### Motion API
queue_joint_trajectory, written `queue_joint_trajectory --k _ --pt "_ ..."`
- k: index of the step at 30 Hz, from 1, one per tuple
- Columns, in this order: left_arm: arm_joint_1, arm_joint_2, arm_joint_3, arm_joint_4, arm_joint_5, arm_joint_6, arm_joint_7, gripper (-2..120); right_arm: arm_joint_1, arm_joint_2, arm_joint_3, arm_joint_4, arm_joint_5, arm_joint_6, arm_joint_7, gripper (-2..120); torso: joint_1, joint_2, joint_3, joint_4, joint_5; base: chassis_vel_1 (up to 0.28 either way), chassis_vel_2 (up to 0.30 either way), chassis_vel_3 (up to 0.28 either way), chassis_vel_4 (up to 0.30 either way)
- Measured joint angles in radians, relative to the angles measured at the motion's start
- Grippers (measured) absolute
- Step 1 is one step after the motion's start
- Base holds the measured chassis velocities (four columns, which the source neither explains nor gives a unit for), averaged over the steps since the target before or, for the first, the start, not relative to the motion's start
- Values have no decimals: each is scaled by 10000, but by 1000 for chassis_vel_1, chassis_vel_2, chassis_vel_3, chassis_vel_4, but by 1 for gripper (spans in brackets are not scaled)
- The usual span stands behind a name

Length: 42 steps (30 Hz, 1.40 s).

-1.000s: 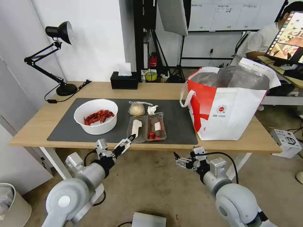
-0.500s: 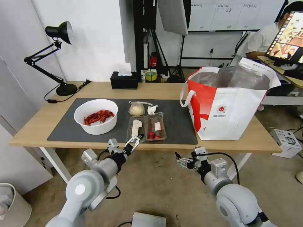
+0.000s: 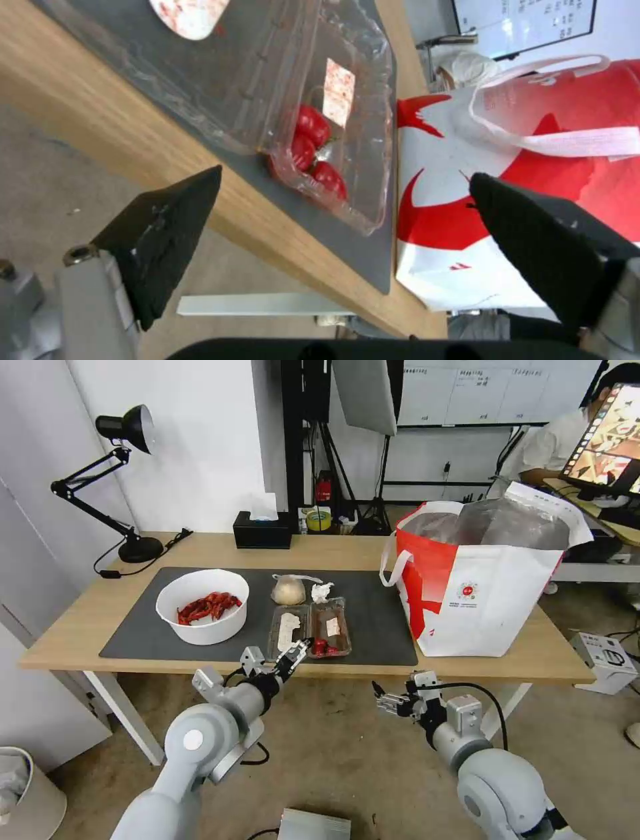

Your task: Pick up the trash from the table and place it into the takeout bag.

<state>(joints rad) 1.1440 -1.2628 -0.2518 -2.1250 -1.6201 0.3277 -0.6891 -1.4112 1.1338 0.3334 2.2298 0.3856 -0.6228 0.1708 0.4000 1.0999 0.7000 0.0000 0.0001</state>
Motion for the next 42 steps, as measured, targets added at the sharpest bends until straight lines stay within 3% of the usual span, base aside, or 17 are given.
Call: queue_joint_trajectory --k 17,42 --pt "-545 -212 309 663 62 -102 -177 100 -9 47 77 -64 -12 51 -16 100 0 0 0 0 0 0 0 0 0" --pt "-656 -360 235 835 68 -242 -357 100 -90 145 62 -107 -133 90 -26 100 -1 2 0 0 0 0 0 0 0"
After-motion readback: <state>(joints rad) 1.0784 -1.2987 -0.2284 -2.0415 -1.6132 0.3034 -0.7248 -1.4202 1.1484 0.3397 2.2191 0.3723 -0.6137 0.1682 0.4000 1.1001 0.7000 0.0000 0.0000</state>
